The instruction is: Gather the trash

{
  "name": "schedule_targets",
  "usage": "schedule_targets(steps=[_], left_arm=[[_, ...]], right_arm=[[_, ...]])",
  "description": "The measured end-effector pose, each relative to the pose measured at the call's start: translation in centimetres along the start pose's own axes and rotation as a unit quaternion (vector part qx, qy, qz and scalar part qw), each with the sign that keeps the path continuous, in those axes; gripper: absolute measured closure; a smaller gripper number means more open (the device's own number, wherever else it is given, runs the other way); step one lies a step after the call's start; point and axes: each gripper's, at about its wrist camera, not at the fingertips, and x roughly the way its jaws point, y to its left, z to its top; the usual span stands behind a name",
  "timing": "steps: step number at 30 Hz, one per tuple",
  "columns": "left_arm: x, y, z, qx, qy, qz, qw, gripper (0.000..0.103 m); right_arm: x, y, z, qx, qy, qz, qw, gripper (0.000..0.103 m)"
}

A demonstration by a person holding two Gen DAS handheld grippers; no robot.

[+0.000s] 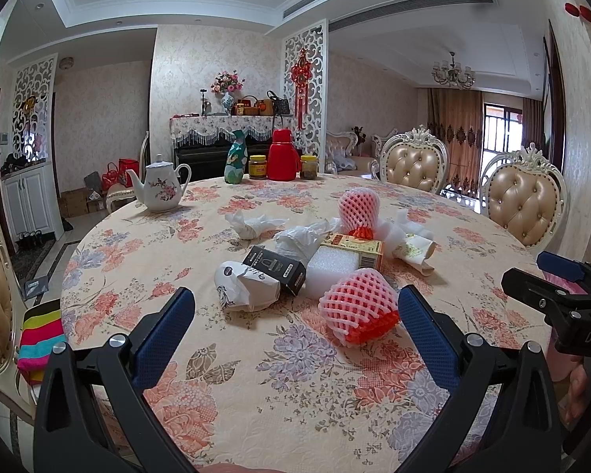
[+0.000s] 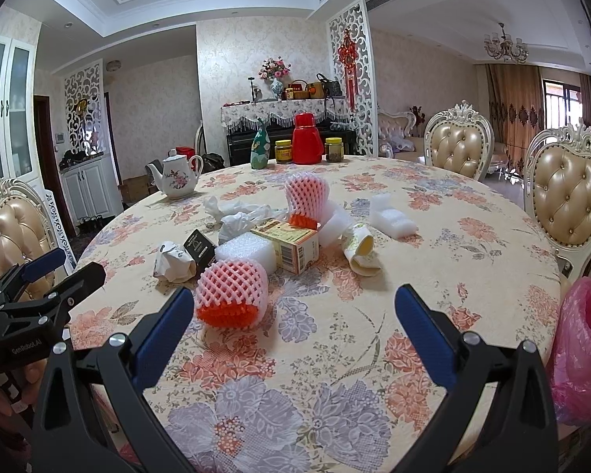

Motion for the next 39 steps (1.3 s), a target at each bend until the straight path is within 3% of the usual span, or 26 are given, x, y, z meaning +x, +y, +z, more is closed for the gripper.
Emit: schedule_targets(steps=[39], left_arm=[[-0.12,0.01,-0.72,-0.006,0.004,0.006,1.0000,0.006]], right_arm=[[0.45,0.15,-0.36,0.006,0.010,-0.002,1.000,0.004]])
